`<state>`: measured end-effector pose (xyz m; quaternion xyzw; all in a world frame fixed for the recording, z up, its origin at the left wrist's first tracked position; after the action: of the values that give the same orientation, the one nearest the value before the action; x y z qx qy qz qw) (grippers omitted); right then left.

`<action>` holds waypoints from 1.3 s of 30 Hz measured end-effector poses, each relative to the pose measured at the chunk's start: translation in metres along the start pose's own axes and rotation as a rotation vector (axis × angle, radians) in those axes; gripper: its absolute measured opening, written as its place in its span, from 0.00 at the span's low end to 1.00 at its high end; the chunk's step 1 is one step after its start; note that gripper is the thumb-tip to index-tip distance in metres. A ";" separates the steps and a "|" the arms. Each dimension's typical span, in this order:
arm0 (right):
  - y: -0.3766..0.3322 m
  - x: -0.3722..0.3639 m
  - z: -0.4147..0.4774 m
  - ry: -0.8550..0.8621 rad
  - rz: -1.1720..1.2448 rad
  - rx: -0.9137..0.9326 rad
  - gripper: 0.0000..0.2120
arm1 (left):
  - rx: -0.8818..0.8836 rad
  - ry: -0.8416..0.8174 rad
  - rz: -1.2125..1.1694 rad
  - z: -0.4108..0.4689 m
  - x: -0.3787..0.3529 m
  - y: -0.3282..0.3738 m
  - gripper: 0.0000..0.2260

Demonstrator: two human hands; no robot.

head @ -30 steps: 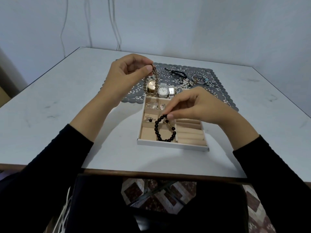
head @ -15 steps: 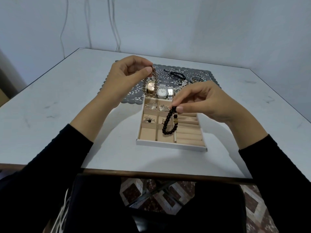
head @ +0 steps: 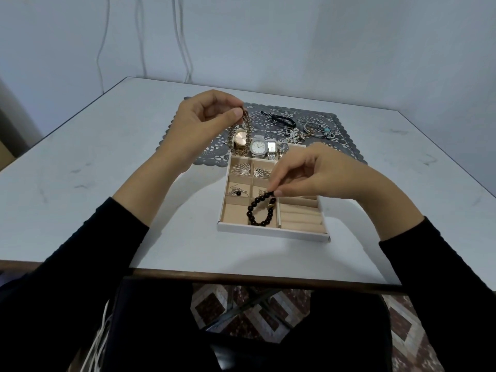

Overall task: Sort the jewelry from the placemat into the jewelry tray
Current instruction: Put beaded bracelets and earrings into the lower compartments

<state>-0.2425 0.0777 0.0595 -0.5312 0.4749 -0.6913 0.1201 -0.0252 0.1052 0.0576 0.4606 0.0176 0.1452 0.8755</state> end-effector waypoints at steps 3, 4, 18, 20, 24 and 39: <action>0.001 0.001 -0.003 -0.025 -0.081 -0.050 0.06 | 0.004 -0.006 0.006 0.000 0.000 -0.001 0.05; 0.002 0.000 -0.003 -0.033 -0.093 -0.061 0.06 | 0.004 -0.009 0.009 0.000 -0.001 -0.001 0.05; 0.004 -0.023 0.009 0.017 -0.186 -0.025 0.05 | 0.014 -0.022 0.019 0.000 -0.002 -0.005 0.05; 0.003 -0.023 0.010 0.024 -0.255 -0.028 0.04 | 0.013 -0.026 0.021 0.000 -0.002 -0.004 0.05; 0.001 -0.024 0.009 -0.012 -0.391 -0.021 0.04 | 0.008 -0.035 0.026 0.000 -0.003 -0.004 0.05; -0.013 -0.037 0.014 -0.036 -0.118 0.084 0.09 | 0.002 -0.040 0.024 -0.001 -0.004 -0.003 0.05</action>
<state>-0.2112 0.1024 0.0468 -0.5653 0.4111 -0.7067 0.1098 -0.0280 0.1034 0.0538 0.4646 -0.0050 0.1463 0.8733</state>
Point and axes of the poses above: each hand's wrist, its own z-axis towards the middle knuckle, its own x-axis out of the back of the hand, y = z × x, the point moved 3 cm from there along z, towards the middle knuckle, and after that the axes turned 7 degrees about -x, right-handed, at the moved point
